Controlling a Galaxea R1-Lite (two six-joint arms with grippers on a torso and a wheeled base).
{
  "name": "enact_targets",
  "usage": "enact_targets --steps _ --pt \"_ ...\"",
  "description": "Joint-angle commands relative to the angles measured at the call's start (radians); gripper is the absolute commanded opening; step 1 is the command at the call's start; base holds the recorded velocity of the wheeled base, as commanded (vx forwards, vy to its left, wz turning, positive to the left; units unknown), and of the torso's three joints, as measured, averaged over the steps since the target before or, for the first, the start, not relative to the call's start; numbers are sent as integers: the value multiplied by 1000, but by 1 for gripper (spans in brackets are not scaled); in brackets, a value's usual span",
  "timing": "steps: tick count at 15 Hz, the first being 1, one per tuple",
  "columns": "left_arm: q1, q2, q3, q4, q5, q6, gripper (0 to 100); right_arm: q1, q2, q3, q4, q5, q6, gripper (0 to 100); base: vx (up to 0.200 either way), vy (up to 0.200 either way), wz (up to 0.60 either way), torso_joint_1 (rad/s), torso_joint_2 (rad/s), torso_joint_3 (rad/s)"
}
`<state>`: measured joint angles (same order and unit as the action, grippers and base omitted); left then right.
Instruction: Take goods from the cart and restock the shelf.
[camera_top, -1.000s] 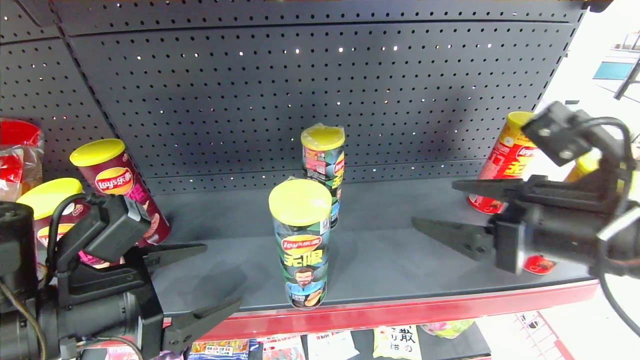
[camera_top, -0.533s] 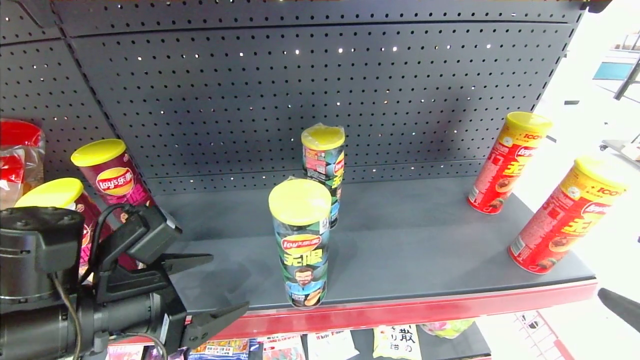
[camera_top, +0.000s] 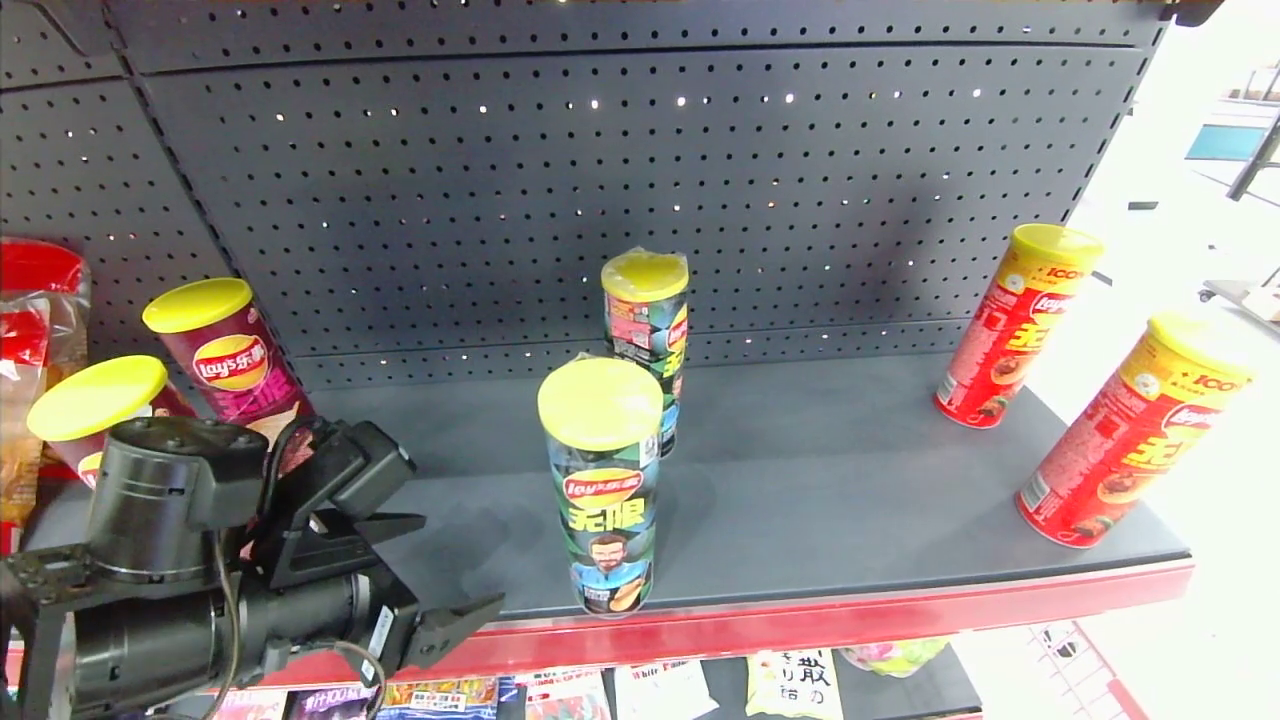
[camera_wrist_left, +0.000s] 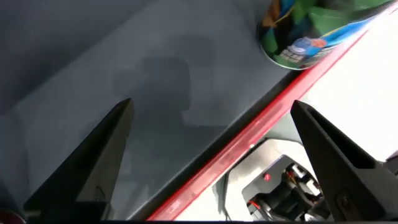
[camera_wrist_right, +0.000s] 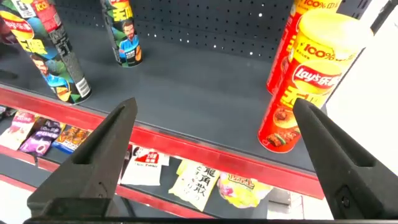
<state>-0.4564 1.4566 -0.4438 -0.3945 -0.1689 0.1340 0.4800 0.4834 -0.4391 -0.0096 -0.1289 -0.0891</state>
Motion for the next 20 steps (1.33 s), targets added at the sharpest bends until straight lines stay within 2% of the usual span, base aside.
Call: enact_targets --steps 1,6,20 --pt "-7 38 -16 0 0 -1 100 0 -11 8 -1 0 0 100 0 0 0 0 0 0" --pt "-24 107 -88 0 2 -1 100 0 -17 11 -1 0 0 100 0 0 0 0 0 0" --pt "-39 188 -147 0 11 -2 100 -1 -14 10 -1 -1 2 100 0 0 0 0 0 0"
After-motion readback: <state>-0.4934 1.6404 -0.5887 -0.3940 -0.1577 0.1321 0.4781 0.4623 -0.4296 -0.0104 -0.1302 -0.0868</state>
